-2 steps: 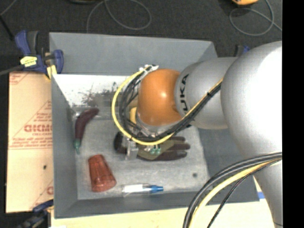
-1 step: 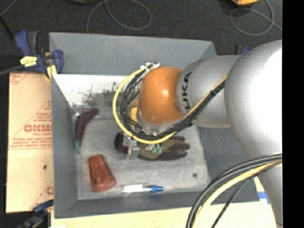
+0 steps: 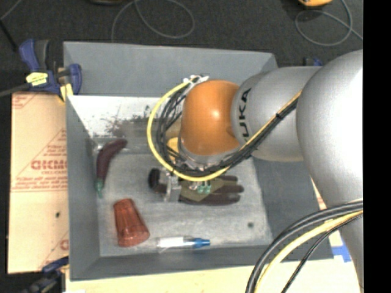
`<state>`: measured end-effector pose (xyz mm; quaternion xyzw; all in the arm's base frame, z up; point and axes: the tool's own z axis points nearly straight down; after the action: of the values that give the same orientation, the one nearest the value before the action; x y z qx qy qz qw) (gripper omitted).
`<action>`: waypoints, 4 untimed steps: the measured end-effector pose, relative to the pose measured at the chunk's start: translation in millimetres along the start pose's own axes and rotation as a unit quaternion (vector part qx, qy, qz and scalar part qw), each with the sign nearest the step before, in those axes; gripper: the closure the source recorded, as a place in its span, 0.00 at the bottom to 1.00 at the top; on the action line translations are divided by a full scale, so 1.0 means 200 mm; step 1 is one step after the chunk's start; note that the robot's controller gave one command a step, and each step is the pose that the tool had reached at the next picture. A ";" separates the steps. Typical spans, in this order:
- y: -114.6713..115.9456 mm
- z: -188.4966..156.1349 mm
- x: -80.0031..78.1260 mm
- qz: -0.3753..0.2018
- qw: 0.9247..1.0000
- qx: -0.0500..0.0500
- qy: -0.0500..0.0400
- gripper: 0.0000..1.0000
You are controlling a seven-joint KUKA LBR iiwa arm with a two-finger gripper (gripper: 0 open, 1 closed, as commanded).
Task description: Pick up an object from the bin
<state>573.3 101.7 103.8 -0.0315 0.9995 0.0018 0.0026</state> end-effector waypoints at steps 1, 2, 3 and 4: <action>0.00 -0.07 -0.01 0.001 1.000 0.000 -0.003 1.00; 0.00 -0.11 0.00 0.001 1.000 0.000 -0.001 1.00; 0.00 -0.17 -0.01 0.002 1.000 0.000 -0.002 1.00; 0.00 -0.23 -0.01 0.002 1.000 0.000 -0.001 1.00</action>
Offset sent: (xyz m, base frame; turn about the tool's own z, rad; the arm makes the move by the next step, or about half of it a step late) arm 0.0000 0.0000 0.0555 0.0000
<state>574.2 101.4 149.7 -0.0294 0.9996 0.0020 0.0040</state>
